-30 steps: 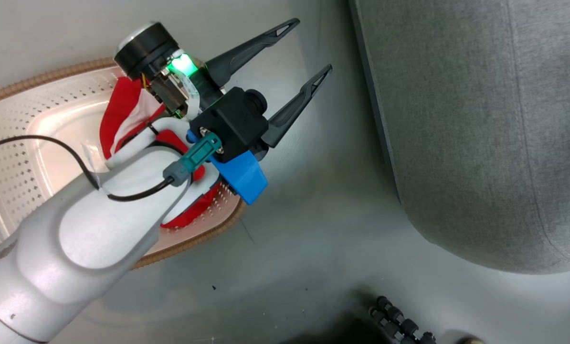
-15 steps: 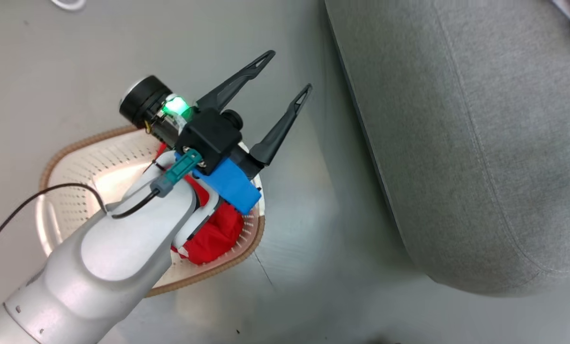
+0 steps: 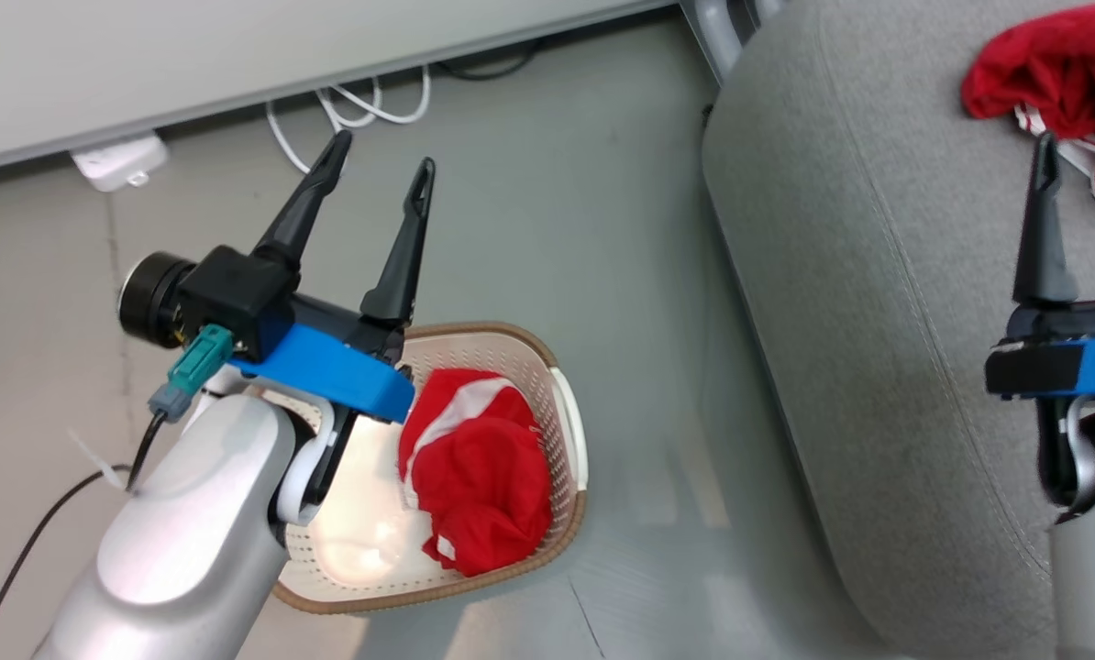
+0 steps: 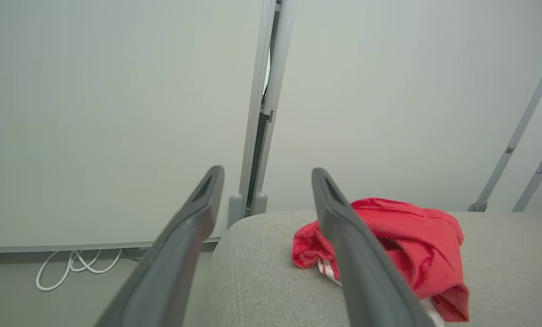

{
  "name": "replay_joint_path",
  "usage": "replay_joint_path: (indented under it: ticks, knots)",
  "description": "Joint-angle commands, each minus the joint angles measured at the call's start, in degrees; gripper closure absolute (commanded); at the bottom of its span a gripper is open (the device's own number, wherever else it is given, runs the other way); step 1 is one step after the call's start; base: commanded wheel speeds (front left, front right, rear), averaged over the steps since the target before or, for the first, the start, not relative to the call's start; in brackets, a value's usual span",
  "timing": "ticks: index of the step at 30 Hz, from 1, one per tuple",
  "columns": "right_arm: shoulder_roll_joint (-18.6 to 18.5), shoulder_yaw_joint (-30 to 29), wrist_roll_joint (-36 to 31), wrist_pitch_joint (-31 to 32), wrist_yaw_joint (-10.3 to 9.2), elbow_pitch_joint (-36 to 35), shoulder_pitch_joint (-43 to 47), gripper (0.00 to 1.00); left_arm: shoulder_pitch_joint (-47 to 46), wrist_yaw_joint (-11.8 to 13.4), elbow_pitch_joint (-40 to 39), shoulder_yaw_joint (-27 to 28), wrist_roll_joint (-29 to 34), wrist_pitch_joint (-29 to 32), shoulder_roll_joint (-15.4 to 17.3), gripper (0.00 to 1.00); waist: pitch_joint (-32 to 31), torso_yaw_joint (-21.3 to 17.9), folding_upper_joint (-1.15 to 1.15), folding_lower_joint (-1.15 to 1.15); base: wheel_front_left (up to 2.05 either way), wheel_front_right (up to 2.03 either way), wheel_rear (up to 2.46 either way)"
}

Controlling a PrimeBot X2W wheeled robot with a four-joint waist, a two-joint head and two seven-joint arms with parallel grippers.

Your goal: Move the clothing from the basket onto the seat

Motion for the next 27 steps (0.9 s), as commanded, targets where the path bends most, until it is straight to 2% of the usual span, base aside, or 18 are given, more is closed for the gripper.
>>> replay_joint_path:
  ticks: [1, 12, 27]
  knots:
    - [0.46, 0.73, -0.34, -0.02, -0.04, -0.61, 1.29, 0.00, 1.80, -0.19, -0.34, 1.40, 0.65, -0.25, -0.33, 0.00, -3.37, 3.09, 0.00, 0.02, 0.00, 0.00, 0.00]
    - [4.00, 7.50, 0.05, -0.03, -0.04, -3.20, 7.28, 0.00, 13.94, -2.73, -2.20, 16.61, 6.26, -0.26, -5.18, 0.00, -11.14, 8.29, 0.00, 0.02, 0.00, 0.00, 0.00]
    - [6.83, 10.24, 1.70, -0.03, -0.04, -3.54, 19.25, 0.00, 28.16, -8.10, -3.26, 27.65, 13.14, -0.23, -10.46, 0.00, -18.64, 11.85, 0.00, 0.02, 0.00, 0.00, 0.00]
